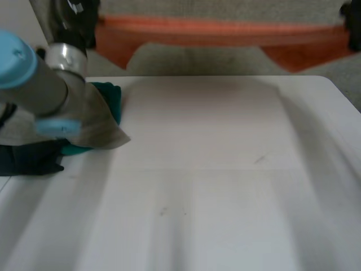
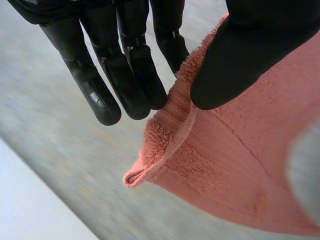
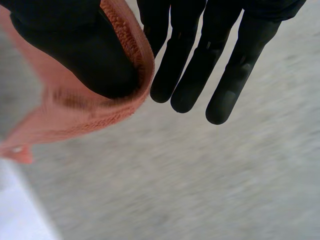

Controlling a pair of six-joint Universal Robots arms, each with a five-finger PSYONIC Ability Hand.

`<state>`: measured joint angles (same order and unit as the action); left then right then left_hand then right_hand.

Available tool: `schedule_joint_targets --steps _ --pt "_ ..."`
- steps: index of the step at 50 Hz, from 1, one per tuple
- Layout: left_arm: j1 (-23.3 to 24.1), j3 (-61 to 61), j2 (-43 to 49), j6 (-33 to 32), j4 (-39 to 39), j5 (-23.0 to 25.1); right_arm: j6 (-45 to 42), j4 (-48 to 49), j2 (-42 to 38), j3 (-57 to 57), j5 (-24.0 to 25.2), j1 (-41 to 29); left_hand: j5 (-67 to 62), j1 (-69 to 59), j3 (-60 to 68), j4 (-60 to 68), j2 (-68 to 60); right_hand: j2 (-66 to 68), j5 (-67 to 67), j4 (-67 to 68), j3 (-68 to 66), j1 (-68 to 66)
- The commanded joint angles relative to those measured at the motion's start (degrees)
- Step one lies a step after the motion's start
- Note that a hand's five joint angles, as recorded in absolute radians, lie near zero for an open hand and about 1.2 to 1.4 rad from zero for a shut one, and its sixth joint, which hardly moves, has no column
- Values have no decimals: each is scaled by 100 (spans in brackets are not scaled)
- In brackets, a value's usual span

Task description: Fold the laundry.

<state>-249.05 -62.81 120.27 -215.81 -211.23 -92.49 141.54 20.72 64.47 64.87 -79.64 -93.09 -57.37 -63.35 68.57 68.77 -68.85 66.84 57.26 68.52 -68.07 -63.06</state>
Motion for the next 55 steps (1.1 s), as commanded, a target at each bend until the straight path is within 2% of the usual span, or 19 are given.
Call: schedule_joint_targets --steps 1,5,9,12,16,20,21,25,28,35,42,47,52,55 --pt "32 -1495 276 -58 46 293 -100 -892 -872 491 458 71 -1263 -1665 1143 1123 -1115 1316 1274 1148 -1193 -1694" --pt "41 -2014 505 -67 125 284 -127 -1384 -1321 544 467 238 -1263 -1665 1143 1123 -1115 1316 1274 1148 -1193 -1694" --pt "58 -2480 489 -75 431 267 -197 -1911 -1411 597 476 413 -1263 -1665 1143 1123 -1115 1316 1274 1148 -1193 -1694" --pt "67 -2815 392 -93 705 241 -259 -2325 -1323 702 476 554 -1263 -1665 1143 1123 -1115 1316 1274 1148 -1193 -1694" --pt "76 -3456 -257 -163 1302 232 -390 -3238 -788 974 476 853 -1263 -1665 1143 1123 -1115 1316 1274 1148 -1193 -1694" --pt "111 -4168 -943 -409 2162 171 -916 -4661 -181 1466 458 1213 -1263 -1665 1143 1123 -1115 1316 1274 1148 -1193 -1694" --pt "146 -4439 -1231 -523 2608 101 -1327 -5256 -15 1719 458 1327 -1263 -1665 1143 1123 -1115 1316 1274 1148 -1193 -1694" --pt "278 -4862 -1690 -568 3690 -76 -2338 -5929 346 2326 441 1643 -1263 -1665 1143 1123 -1115 1316 1274 1148 -1193 -1694" --pt "453 -4908 -1709 -568 4079 -85 -2623 -5747 549 2521 406 1767 -1263 -1665 1143 1123 -1115 1316 1274 1148 -1193 -1694" --pt "524 -4302 -1306 -559 3686 -111 -2307 -4921 444 2443 432 1671 -1263 -1665 1143 1123 -1115 1316 1274 1148 -1193 -1694" --pt "507 -2958 -339 -541 2763 -137 -1780 -3523 -425 1749 379 898 -1263 -1665 1143 1123 -1115 1316 1274 1148 -1193 -1694" --pt "507 -2088 382 -568 2069 -304 -1560 -2618 -786 1371 379 757 -1263 -1665 1143 1123 -1115 1316 1274 1148 -1193 -1694" --pt "524 -1096 1224 -769 1261 -524 -1533 -1284 -1330 1029 353 564 -1263 -1665 1143 1123 -1115 1316 1274 1148 -1193 -1694" --pt "533 -725 1524 -989 1084 -524 -1560 -851 -1559 887 274 502 -1263 -1665 1143 1123 -1115 1316 1274 1148 -1193 -1694"
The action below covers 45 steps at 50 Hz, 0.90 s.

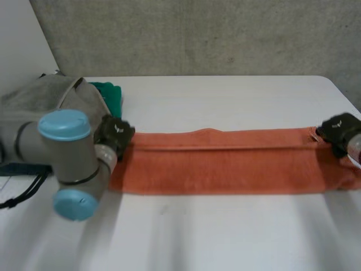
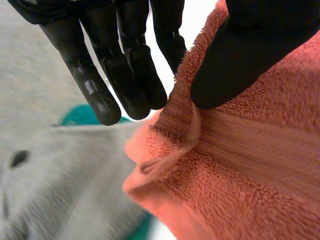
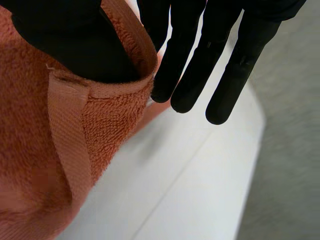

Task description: Fold the laundry.

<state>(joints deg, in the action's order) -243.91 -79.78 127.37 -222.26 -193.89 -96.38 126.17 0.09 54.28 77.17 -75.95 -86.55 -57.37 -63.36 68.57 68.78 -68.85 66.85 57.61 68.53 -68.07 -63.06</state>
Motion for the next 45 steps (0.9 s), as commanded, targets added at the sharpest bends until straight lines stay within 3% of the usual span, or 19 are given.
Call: schedule_joint_targets --steps 1,12,13,15,16,18,26,32,40,45 --pt "37 1174 981 -518 -711 -126 -48 1421 -698 -464 -156 -204 -1263 -1664 1143 1122 -1115 1315 1239 1147 -1193 -1694" --pt "45 2150 1677 -775 -861 -100 4 2090 -1604 -1300 -315 -380 -1263 -1664 1143 1122 -1115 1238 1162 1069 -1116 -1617" --pt "46 2177 1695 -783 -870 -91 4 2161 -1631 -1318 -324 -398 -1132 -1533 1012 991 -984 -995 -1070 -1163 1117 616" --pt "54 2204 1730 -819 -887 -82 -5 2293 -1666 -1318 -367 -451 1831 1429 -1950 -1971 1979 -5685 -5761 -5853 5807 5306" --pt "72 2204 1747 -819 -896 -100 -5 2389 -1667 -1318 -437 -468 4411 4010 -4531 -4552 4560 -5685 -5761 -5853 5807 5306" --pt "98 2195 1730 -819 -905 -126 39 2408 -1614 -1309 -499 -477 5628 5226 -5748 -5769 5776 -5685 -5761 -5853 5807 5306" --pt "327 1599 1107 -731 -905 -161 1014 2189 -613 -783 -579 -425 5716 5314 -5836 -5857 5864 -5685 -5761 -5853 5807 5306" --pt "344 616 457 -468 -905 -135 1743 988 371 -203 -298 13 5716 5314 -5836 -5857 5864 -5685 -5761 -5853 5807 5306" --pt "336 -370 -352 384 -896 -74 1806 -368 522 158 396 577 5733 5331 -5852 -5873 5881 -5225 -5301 -5394 5347 4846" --pt "353 -661 -467 728 -896 -65 1806 -431 242 273 581 709 5733 5331 -5852 -5873 5881 -4769 -4844 -4937 4891 4390"
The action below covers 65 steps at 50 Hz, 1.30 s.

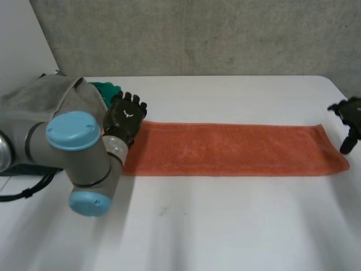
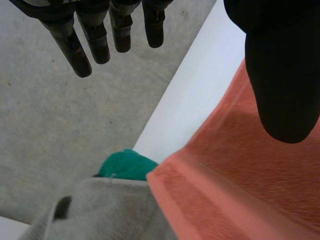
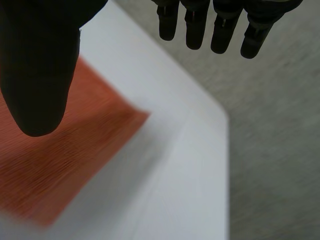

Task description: Fold the laundry.

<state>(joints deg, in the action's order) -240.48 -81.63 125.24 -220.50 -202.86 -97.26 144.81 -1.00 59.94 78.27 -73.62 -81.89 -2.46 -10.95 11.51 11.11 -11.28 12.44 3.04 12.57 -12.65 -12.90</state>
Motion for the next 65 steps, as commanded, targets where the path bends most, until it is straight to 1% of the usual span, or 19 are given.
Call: schedule_joint_targets --steps 1,9,13,14,15,16,21,26,30,33,37,41,44,45,49,53,57,64,65 --pt "10 -511 -263 578 0 23 -67 -313 -394 154 365 253 242 90 -147 -106 123 690 629 677 -668 -643" --pt "19 -670 -272 622 -8 23 -146 -173 -896 -4 357 297 242 90 -147 -106 123 1075 1015 1062 -1053 -1028" --pt "28 -696 -289 622 -8 23 -190 -111 -957 -31 339 349 242 90 -147 -106 123 3054 2994 3041 -3032 -3007" --pt "28 -714 -324 622 -8 23 -216 -85 -966 -74 313 402 242 90 -147 -106 123 5410 5349 5397 -5388 -5363" --pt "28 -723 -342 622 -8 23 -216 -67 -975 -101 313 437 242 90 -147 -106 123 6416 6355 6403 -6394 -6369" --pt "28 -731 -360 622 -17 23 -216 -50 -975 -119 304 472 242 90 -147 -106 123 6753 6693 6740 -6731 -6706" --pt "37 -758 -474 622 -17 23 -339 91 -940 -198 59 780 246 95 -151 -111 128 6756 6696 6743 -6735 -6710" --pt "28 -924 -684 622 -17 32 -838 573 -861 -320 -441 1254 246 95 -151 -111 128 6756 6696 6743 -6735 -6710" --pt "19 -1074 -843 622 -17 32 -1463 758 -695 -374 -793 1352 246 95 -151 -111 128 6756 6696 6743 -6735 -6710" --pt "19 -1171 -922 631 -17 32 -1614 899 -650 -356 -830 1308 246 95 -151 -111 128 6756 6696 6743 -6735 -6710" --pt "10 -1303 -1045 649 -17 76 -1377 1242 -413 -321 -812 624 246 95 -151 -111 128 6756 6696 6743 -6735 -6710" --pt "2 -1390 -1220 736 -17 120 -1043 1567 175 -225 -707 -631 246 95 -151 -111 128 6756 6696 6743 -6735 -6710" --pt "-7 -1408 -1300 833 -17 129 -1034 1664 273 -172 -523 -1222 246 95 -151 -111 128 6756 6696 6743 -6735 -6710" --pt "-7 -1417 -1361 903 -8 129 -1034 1699 256 -154 -305 -1659 246 95 -151 -111 128 6756 6696 6743 -6735 -6710" --pt "-16 -1470 -1467 1018 -8 138 -1086 1857 -68 -136 232 -2653 246 95 -151 -111 128 6756 6696 6743 -6735 -6710" --pt "-7 -1496 -1476 1035 -8 138 -1331 2077 -551 -145 584 -3453 246 95 -151 -111 128 6756 6696 6743 -6735 -6710" --pt "10 -1496 -1458 1035 -8 146 -1831 2165 -1017 -163 699 -4043 246 95 -151 -111 128 6756 6696 6743 -6735 -6710" --pt "10 -1391 -1388 1035 -8 138 -2212 2139 -1292 -145 629 -4247 246 95 -151 -111 128 6756 6696 6743 -6735 -6710" --pt "19 -1347 -1371 1035 -17 138 -2142 2130 -1239 -119 621 -4247 246 95 -151 -111 128 5297 5236 5284 -5275 -5250"
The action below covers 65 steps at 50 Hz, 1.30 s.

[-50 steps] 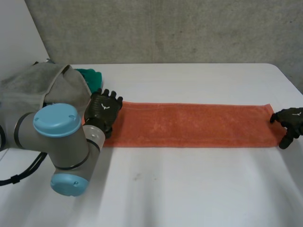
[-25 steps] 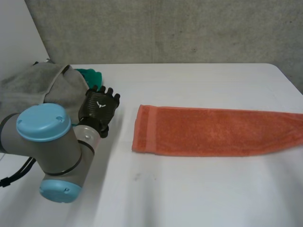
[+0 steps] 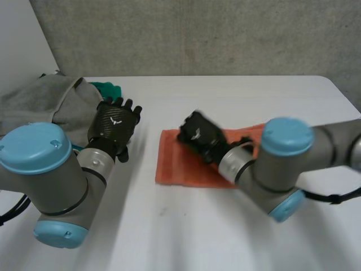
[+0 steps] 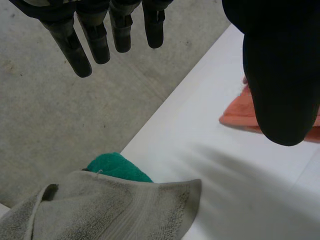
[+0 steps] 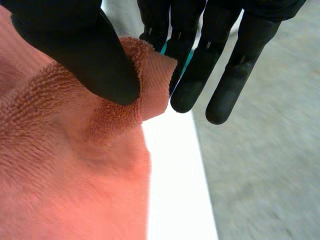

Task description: Fold the laundry.

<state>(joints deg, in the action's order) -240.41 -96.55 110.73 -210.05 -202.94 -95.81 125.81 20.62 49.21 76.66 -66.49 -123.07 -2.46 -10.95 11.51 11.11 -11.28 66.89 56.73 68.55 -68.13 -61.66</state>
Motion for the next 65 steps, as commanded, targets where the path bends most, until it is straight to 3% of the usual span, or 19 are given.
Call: schedule_joint_targets --steps 1,3,4,5,11,15,19,25,30,35,36,40,46,51,57,60,63,65 --pt "20 171 89 -9 -9 -8 -198 -23 -122 68 -92 -129 246 95 -151 -111 128 -1229 -1213 -1395 1353 706" --pt "38 259 159 -9 -18 -8 -14 -23 1 129 -110 -103 246 95 -151 -111 128 -3466 -3450 -3632 3589 2942" --pt "81 381 237 -9 -18 -8 274 -40 167 216 -110 2 246 95 -151 -111 128 -5492 -5476 -5658 5616 4969" --pt "125 452 282 -9 -18 -17 468 -40 299 278 -118 98 246 95 -151 -111 128 -5689 -5673 -5855 5813 5166" --pt "556 1023 633 -18 -9 -8 2426 -232 1406 857 -302 933 246 95 -151 -111 128 -5689 -5673 -5855 5813 5166" --pt "898 1585 1063 -27 -9 131 3079 -819 1732 1104 -417 1380 246 95 -151 -111 128 -5689 -5673 -5855 5813 5166" --pt "1144 1998 1476 -36 0 561 3029 -1505 1759 1324 -496 1978 209 57 -114 -73 90 -5689 -5673 -5855 5813 5166" --pt "1198 2544 2092 -80 43 677 2493 -1824 1593 1641 -602 2516 158 6 -63 -22 39 -5689 -5673 -5855 5813 5166" --pt "1163 2562 2128 -62 61 546 1974 -1824 1171 1694 -751 2657 124 -28 -29 12 5 -4440 -4424 -4606 4563 3916" --pt "1023 2133 1848 -45 114 388 1587 -1658 1144 1519 -1181 2648 124 -28 -29 12 5 1018 1034 852 -895 -1542" --pt "961 2027 1725 -36 114 370 1543 -1588 1144 1457 -1243 2648 124 -28 -29 12 5 1308 1324 1142 -1184 -1831" --pt "645 1421 1197 -9 114 308 1323 -1166 1188 1281 -1384 2289 141 -11 -46 -5 22 1311 1327 1145 -1187 -1834" --pt "363 603 415 34 96 308 1016 -735 1311 754 -1349 831 141 -11 -46 -5 22 1311 1327 1145 -1187 -1834" --pt "100 -38 -200 367 61 308 622 -620 672 263 -1078 -223 157 6 -62 -22 39 1311 1327 1145 -1187 -1834" --pt "3 -268 -456 685 96 308 -100 -585 -147 -169 -751 -814 174 22 -79 -38 55 1311 1327 1145 -1187 -1834" --pt "-15 -250 -456 711 96 317 4 -603 -210 -380 -900 -850 174 23 -79 -39 56 -1686 -1670 -1852 1809 1163" --pt "-33 -84 -395 729 70 352 1001 -533 -8 -346 -962 -710 208 56 -113 -72 89 -5689 -5673 -5855 5813 5166" --pt "-24 74 -333 720 52 352 1653 -515 150 -275 -988 -552 208 56 -113 -72 89 -5689 -5673 -5855 5813 5166"
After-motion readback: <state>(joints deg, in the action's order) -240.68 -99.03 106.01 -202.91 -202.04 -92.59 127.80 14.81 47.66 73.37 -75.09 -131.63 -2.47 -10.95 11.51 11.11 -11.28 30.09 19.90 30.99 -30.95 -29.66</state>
